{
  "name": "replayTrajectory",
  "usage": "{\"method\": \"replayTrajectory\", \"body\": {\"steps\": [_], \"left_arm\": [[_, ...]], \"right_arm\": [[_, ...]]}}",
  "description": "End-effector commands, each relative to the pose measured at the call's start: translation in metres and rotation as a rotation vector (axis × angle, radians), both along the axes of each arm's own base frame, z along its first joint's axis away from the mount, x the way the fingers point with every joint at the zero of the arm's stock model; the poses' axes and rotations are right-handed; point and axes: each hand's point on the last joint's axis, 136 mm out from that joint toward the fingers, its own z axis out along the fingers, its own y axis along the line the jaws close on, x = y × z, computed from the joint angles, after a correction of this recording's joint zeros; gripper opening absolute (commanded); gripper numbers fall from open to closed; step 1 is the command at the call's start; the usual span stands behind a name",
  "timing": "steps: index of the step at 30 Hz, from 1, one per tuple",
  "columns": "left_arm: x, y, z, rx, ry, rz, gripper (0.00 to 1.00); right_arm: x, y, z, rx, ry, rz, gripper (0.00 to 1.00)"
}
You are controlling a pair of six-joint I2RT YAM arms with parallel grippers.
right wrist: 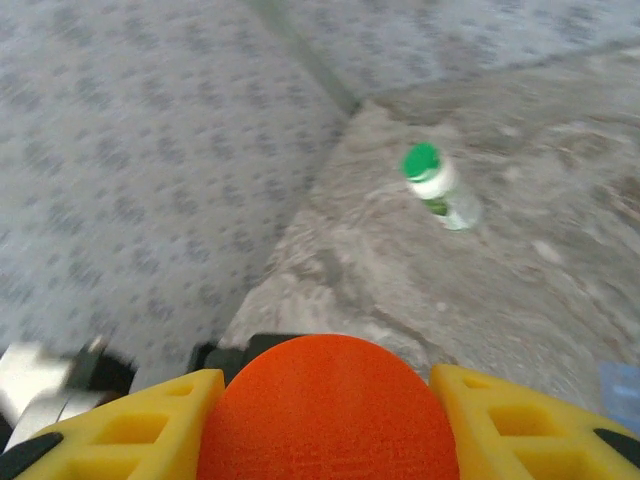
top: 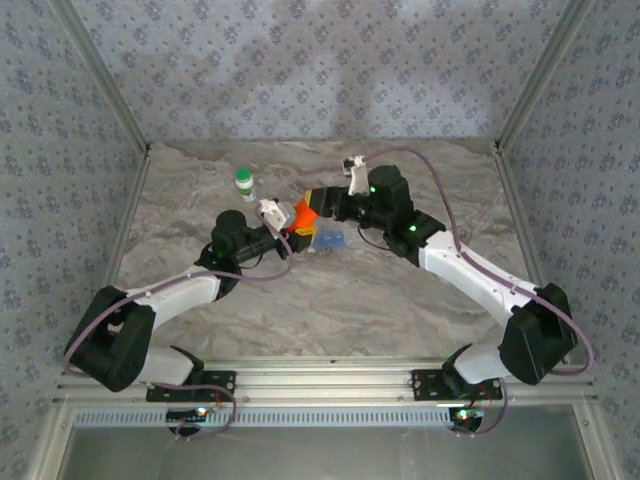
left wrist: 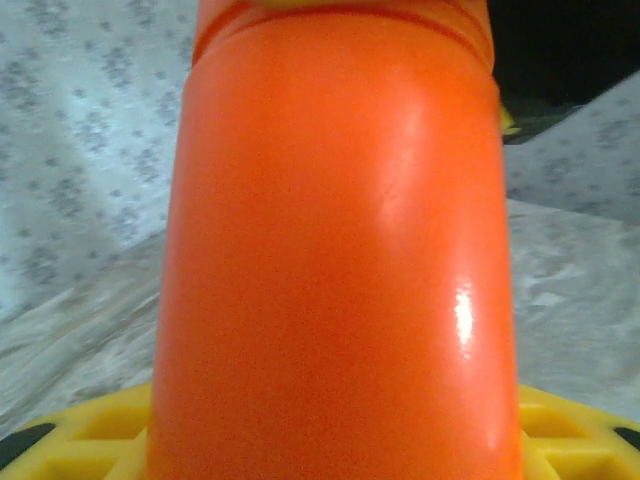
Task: Sort the pills into containers
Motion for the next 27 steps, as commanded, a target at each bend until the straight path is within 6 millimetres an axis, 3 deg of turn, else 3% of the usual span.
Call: {"method": "replayTrajectory", "body": {"steps": [1, 5, 11, 17, 22, 27], "left_arm": [[-0.024, 0.004, 0.033, -0.076, -0.055, -0.124, 0.0], [-0.044, 0.003, 0.037, -0.075, -0.069, -0.202, 0.0], [-0.053, 0.004, 0.044, -0.09, -0.079, -0.23, 0.0], [-0.06, 0.004, 0.048, -0.098, -0.089, -0.265, 0.0], [-0.055, 0.002, 0.047, -0.097, -0.076, -0.24, 0.0], [-0.051, 0.0, 0.041, -0.09, -0.061, -0.23, 0.0]], "right_arm": [[-0.059, 0.014, 0.019, 0.006, -0.238, 0.368, 0.36], [-0.084, 0.015, 0.003, -0.077, -0.314, 0.531, 0.33], [-0.093, 0.013, 0.002, -0.099, -0.363, 0.611, 0.33], [-0.092, 0.012, 0.001, -0.112, -0.37, 0.636, 0.54], [-0.087, 0.008, 0.006, -0.086, -0.345, 0.626, 0.57], [-0.077, 0.002, 0.01, -0.095, -0.341, 0.574, 0.68]]}}
